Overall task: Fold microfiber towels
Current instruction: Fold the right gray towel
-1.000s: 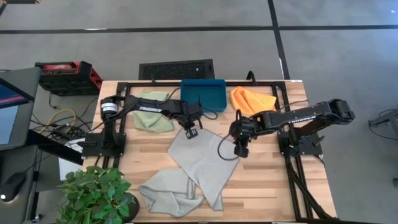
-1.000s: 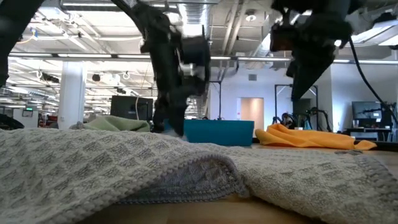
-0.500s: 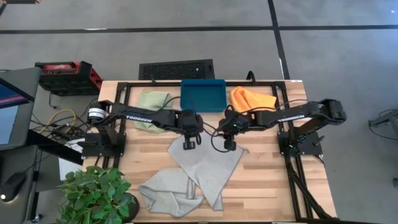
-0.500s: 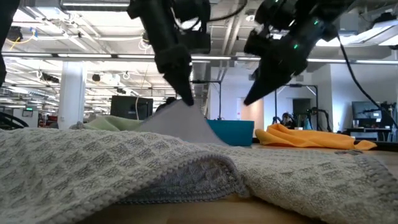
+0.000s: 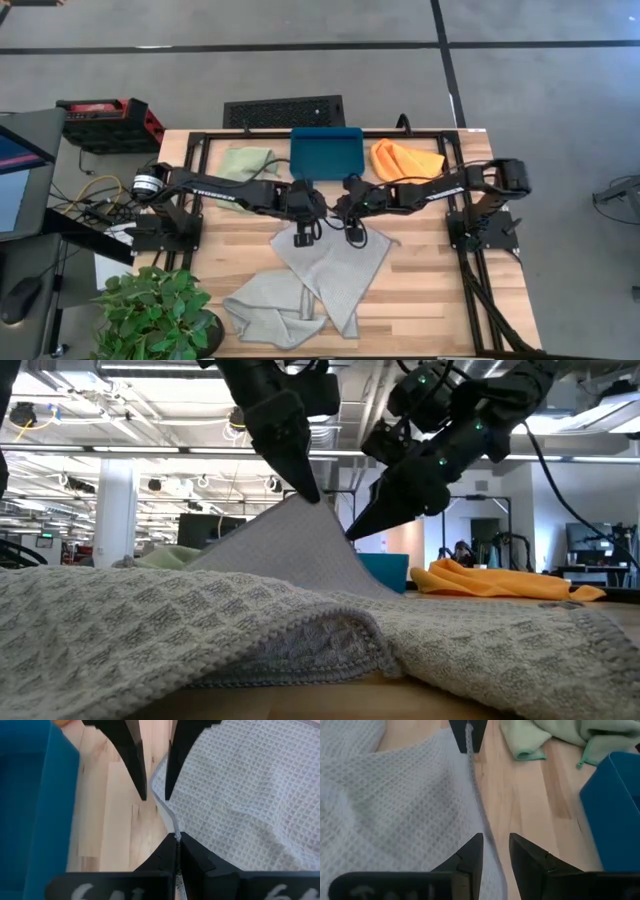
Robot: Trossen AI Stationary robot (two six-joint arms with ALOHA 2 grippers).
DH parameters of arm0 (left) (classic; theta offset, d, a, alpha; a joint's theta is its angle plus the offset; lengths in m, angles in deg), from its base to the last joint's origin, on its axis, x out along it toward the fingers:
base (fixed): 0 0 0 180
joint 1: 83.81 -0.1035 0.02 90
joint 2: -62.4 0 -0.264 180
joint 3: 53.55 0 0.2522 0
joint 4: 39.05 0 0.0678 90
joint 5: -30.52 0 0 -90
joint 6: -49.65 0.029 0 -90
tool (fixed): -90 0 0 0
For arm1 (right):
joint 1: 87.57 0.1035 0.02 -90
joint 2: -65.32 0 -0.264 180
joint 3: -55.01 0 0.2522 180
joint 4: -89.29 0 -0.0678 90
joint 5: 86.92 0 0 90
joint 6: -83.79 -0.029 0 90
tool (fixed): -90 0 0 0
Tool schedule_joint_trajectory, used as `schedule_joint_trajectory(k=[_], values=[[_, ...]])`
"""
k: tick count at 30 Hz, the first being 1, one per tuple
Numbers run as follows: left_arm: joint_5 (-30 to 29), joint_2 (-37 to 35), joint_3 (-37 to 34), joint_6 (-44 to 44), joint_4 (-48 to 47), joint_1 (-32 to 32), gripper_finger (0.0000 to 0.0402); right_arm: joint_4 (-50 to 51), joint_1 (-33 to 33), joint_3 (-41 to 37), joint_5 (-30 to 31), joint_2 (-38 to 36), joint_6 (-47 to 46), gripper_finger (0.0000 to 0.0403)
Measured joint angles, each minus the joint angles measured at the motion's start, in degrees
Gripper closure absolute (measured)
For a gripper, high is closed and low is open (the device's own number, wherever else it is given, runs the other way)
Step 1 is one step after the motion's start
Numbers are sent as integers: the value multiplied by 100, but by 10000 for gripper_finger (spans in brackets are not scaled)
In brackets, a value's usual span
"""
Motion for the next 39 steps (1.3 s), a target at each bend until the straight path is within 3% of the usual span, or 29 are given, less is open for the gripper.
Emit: schedule_joint_trajectory(k=[13,30,39], values=[[-86,-264,4,95,117,31,401,-40,-2,2,-479,89,-15,286],[-1020,-1296,11,-55,-461,203,401,1192,32,2,-896,89,-351,286],[-1376,-1464,11,-241,-918,201,401,2229,342,-2,-900,84,-750,286]])
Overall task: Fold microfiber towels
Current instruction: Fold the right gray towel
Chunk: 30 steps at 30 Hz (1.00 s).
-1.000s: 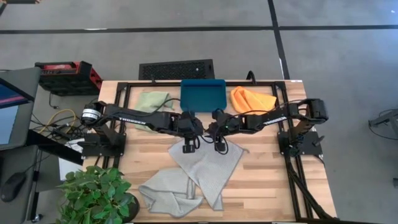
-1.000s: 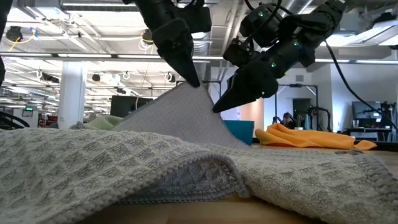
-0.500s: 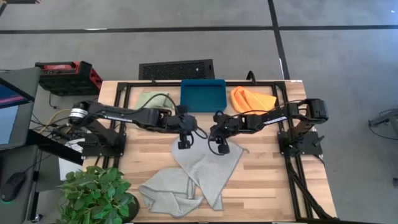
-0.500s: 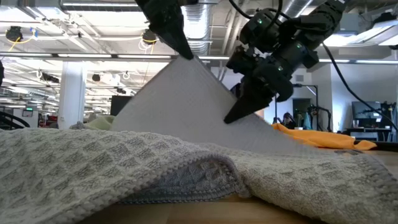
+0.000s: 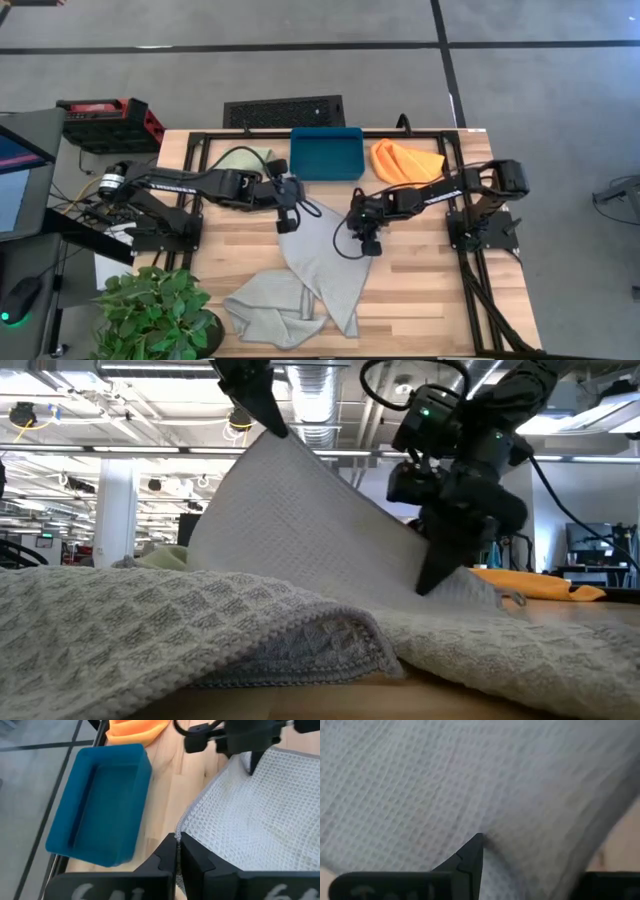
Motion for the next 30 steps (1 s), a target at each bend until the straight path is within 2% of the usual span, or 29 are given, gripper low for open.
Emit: schedule_joint_trajectory(k=[15,19,24,30], values=[[-42,0,0,-38,-100,0,401,785,418,17,43,-19,-409,289],[-40,0,0,-143,-228,0,401,862,455,21,76,-32,-526,317],[-40,0,0,-305,-415,0,401,1248,652,-16,507,-311,-362,387],[-103,0,0,-340,-433,0,401,1499,891,-7,1073,-1192,-461,394]])
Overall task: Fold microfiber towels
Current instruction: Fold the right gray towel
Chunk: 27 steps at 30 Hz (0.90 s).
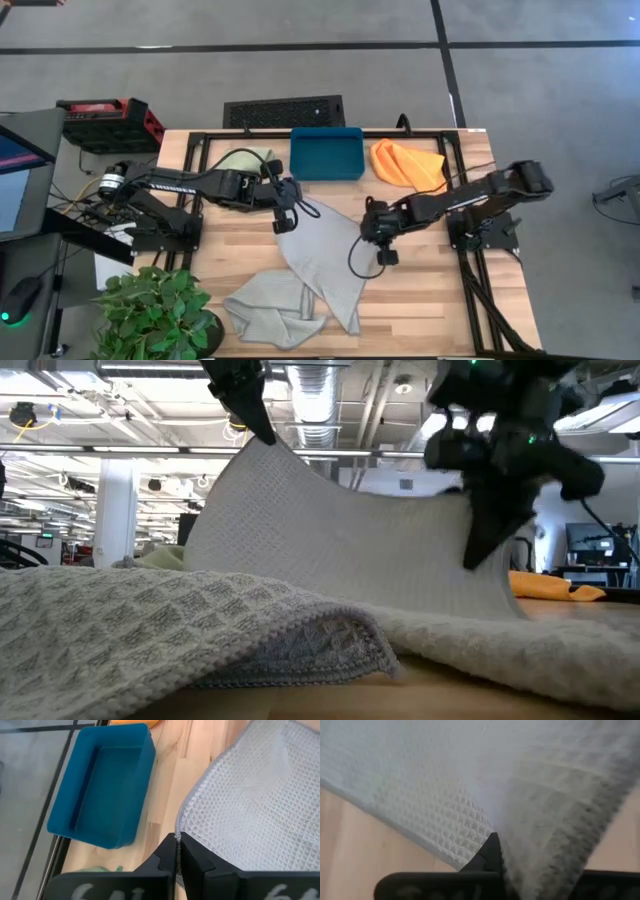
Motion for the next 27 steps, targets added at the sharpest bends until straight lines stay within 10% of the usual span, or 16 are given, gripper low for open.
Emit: schedule_joint_trajectory(k=[14,27], values=[[-1253,-587,-7,50,938,204,401,724,7,150,1631,-2426,277,399],[-1668,-1045,-4,1718,2560,-250,401,1154,-567,1306,3626,-2832,1328,398]])
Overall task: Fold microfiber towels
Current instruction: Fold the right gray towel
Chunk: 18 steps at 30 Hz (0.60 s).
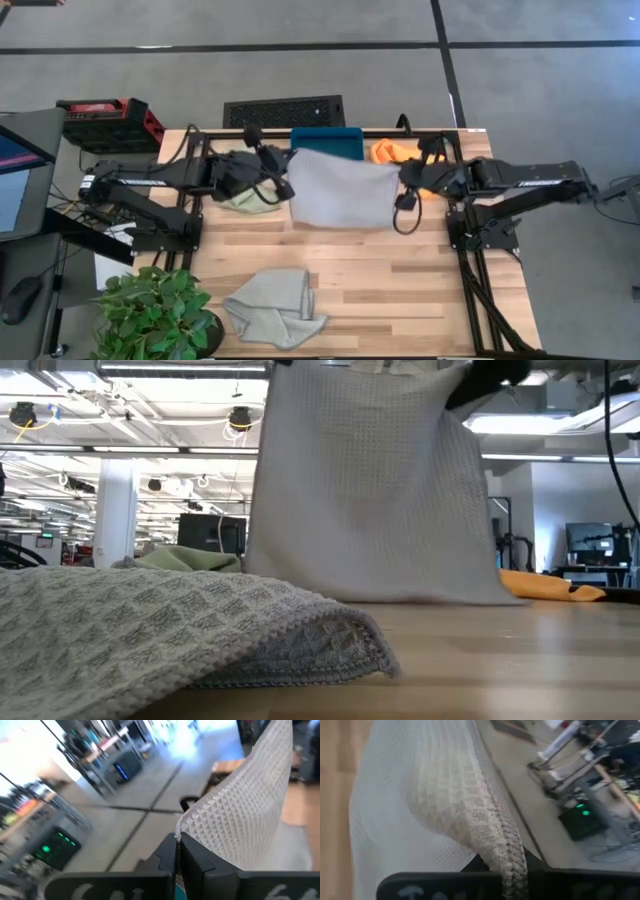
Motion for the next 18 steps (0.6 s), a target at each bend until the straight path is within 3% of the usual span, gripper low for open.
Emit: schedule_joint_trajectory(k=[5,9,14,18], values=[[23,-2,-2,852,834,-70,401,-169,-243,356,5,15,297,398],[260,-2,0,845,609,123,401,107,-3,460,-8,12,148,398],[675,34,0,-229,-564,396,401,1194,443,427,-321,85,-1135,398],[1307,37,-32,-1410,-1557,574,401,1491,854,126,-772,155,-2027,398]])
